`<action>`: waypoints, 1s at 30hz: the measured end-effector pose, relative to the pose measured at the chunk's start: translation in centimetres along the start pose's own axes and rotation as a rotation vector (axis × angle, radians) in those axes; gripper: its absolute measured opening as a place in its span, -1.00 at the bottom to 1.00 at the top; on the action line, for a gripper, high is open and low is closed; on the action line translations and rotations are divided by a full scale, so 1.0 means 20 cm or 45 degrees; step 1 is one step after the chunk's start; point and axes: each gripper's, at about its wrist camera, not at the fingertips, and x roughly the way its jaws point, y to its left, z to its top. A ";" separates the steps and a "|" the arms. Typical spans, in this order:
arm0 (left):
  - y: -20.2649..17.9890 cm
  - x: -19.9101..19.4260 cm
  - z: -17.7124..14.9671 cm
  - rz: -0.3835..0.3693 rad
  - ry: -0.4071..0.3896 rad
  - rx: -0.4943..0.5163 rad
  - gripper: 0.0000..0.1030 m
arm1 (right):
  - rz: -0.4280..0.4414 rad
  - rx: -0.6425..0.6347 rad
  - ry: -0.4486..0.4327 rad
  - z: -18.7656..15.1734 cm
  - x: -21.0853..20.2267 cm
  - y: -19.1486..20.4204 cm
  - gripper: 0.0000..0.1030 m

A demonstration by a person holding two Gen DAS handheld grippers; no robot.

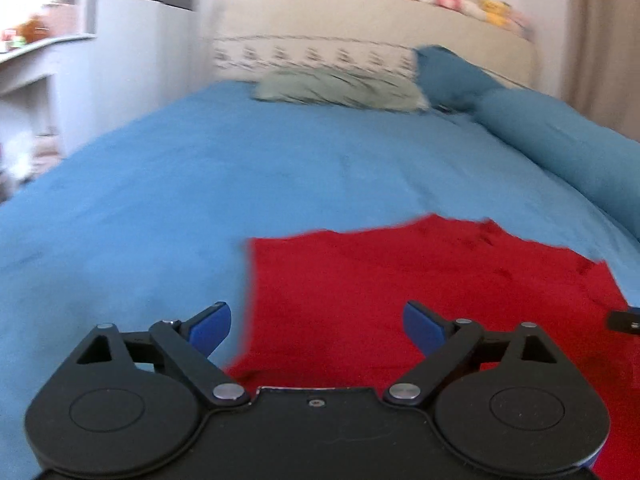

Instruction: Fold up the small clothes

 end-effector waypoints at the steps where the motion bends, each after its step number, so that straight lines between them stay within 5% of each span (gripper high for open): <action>1: -0.03 0.04 -0.01 -0.013 0.020 0.018 0.85 | -0.001 -0.007 0.006 -0.01 0.01 0.00 0.83; 5: -0.03 0.19 -0.07 -0.001 0.156 0.014 0.81 | -0.043 0.005 0.039 -0.06 0.06 -0.03 0.83; 11: -0.08 0.11 -0.04 0.022 0.159 0.064 0.81 | -0.043 0.013 0.028 -0.07 0.06 -0.04 0.84; 20: -0.03 -0.66 0.08 0.027 0.069 0.108 1.00 | 0.007 0.075 -0.149 0.04 -0.60 -0.04 0.99; 26: 0.06 -1.07 -0.11 -0.042 0.193 0.015 1.00 | 0.015 0.023 -0.066 -0.06 -1.09 -0.01 0.99; 30: 0.04 -1.18 -0.35 0.010 0.277 0.001 1.00 | -0.022 -0.028 0.055 -0.27 -1.28 0.01 0.99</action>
